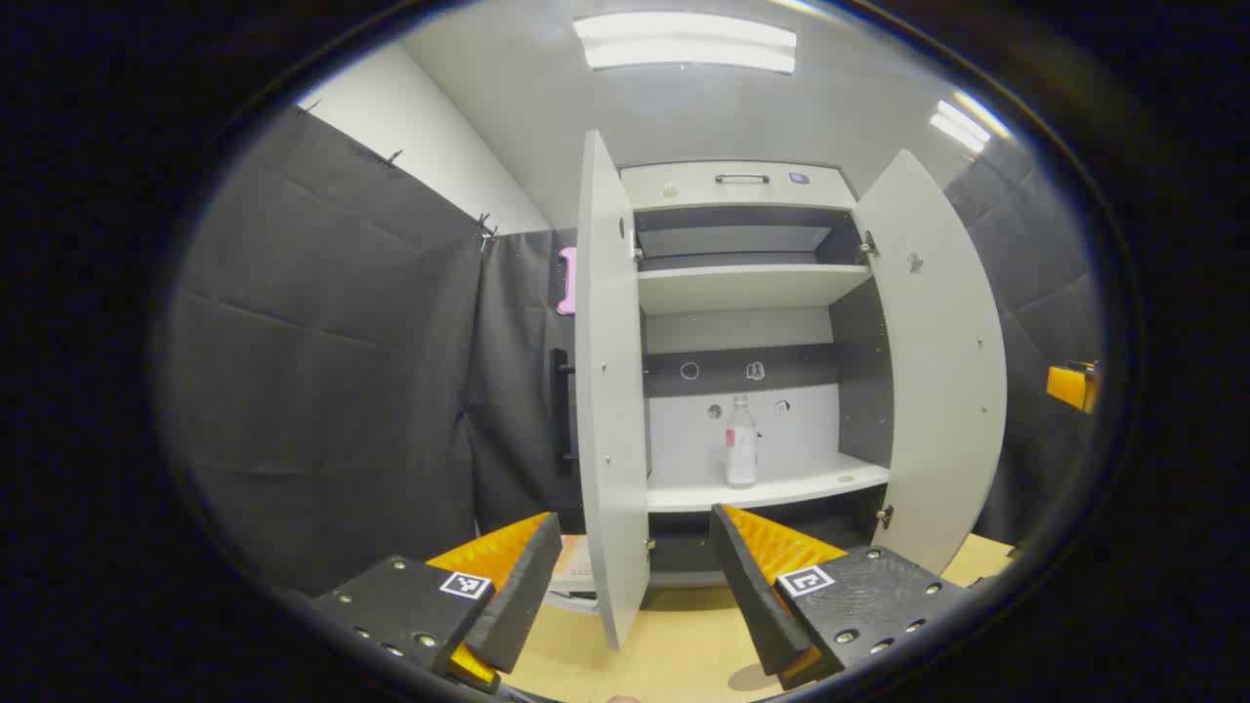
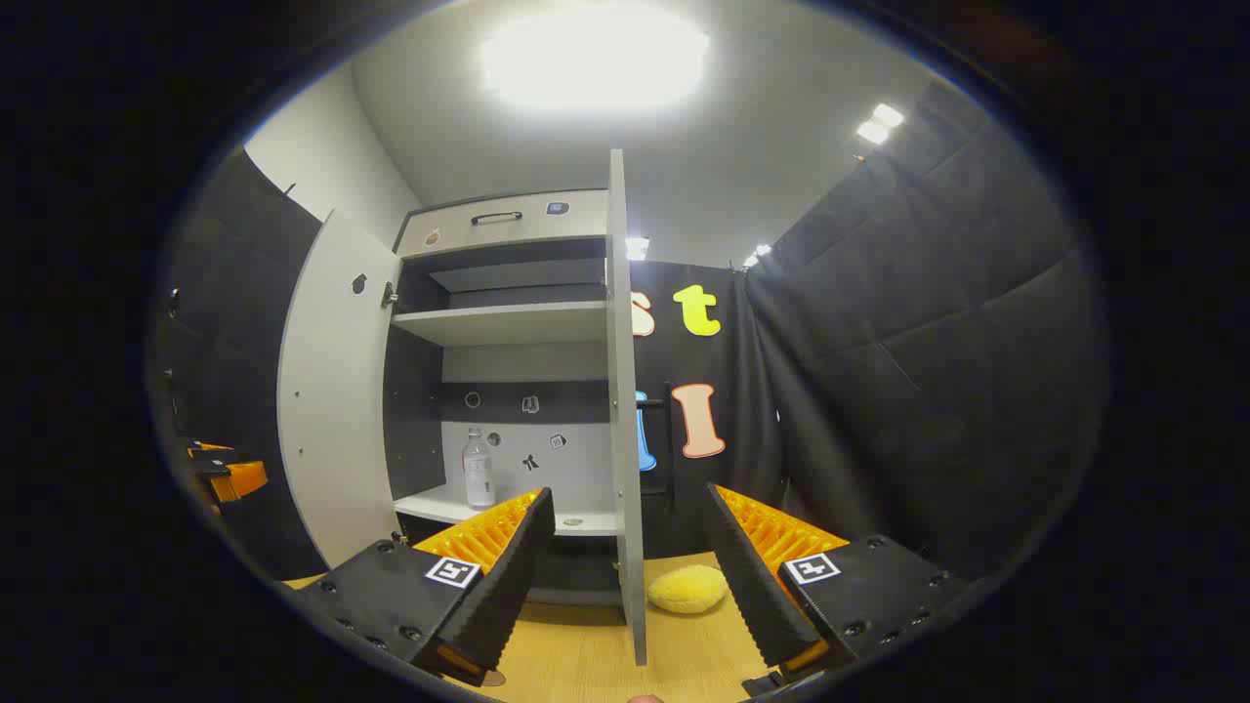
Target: Grasp the bottle in the cabinet with the left hand and place it on the coaster, then close the right door with the right hand and the left door with the left hand.
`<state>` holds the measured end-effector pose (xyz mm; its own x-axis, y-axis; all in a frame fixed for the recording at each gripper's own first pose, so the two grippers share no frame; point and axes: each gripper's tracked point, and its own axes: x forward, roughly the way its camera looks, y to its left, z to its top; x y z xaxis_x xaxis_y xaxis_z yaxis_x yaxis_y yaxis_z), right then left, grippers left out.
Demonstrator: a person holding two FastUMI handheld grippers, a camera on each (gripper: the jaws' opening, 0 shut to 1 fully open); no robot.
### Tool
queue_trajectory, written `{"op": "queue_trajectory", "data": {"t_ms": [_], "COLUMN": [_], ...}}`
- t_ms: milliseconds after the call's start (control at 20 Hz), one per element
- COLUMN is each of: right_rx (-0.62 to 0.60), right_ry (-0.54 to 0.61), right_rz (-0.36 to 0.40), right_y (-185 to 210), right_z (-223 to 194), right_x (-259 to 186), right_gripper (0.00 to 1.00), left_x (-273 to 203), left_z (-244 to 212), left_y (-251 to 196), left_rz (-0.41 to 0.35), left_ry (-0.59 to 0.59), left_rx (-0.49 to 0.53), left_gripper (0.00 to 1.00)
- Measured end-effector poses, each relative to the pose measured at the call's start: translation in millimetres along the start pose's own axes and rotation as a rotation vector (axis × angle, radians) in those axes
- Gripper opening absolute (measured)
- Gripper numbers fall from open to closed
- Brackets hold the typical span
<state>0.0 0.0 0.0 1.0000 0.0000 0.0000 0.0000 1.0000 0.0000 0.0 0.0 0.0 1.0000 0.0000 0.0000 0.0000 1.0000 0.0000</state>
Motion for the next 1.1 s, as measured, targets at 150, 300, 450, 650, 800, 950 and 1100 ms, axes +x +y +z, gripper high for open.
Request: {"op": "queue_trajectory", "data": {"t_ms": [150, 300, 450, 650, 800, 950, 1100], "right_rx": [-0.016, -0.017, -0.002, -0.01, -0.019, -0.031, -0.042], "right_ry": [0.001, 0.008, 0.009, 0.009, 0.013, 0.015, 0.011], "right_rz": [0.002, 0.0, -0.001, 0.005, 0.015, 0.029, 0.041], "right_y": [0.7, -3.4, -6.9, -11.4, -13.0, -17.8, -24.1], "right_z": [-0.7, -3.6, -4.6, -5.6, -8.3, -10.1, -12.6], "right_x": [2.0, 2.9, 3.9, 4.3, 6.3, 7.0, 10.4], "right_gripper": [0.97, 0.97, 0.97, 0.97, 0.97, 0.97, 0.97], "left_x": [0.3, 1.4, -0.9, 0.2, 0.2, 3.2, 7.2], "left_z": [2.3, 1.4, 4.3, 7.8, 7.6, 8.8, 13.8], "left_y": [-1.5, -1.7, -3.8, -8.3, -16.2, -24.2, -38.5], "left_rz": [0.002, 0.007, 0.009, 0.009, -0.003, -0.007, -0.015], "left_ry": [-0.006, -0.004, -0.01, -0.018, -0.016, -0.017, -0.027], "left_rx": [-0.003, -0.005, 0.003, 0.012, 0.0, 0.004, 0.009], "left_gripper": [0.9, 0.9, 0.9, 0.97, 0.94, 0.83, 0.9]}}
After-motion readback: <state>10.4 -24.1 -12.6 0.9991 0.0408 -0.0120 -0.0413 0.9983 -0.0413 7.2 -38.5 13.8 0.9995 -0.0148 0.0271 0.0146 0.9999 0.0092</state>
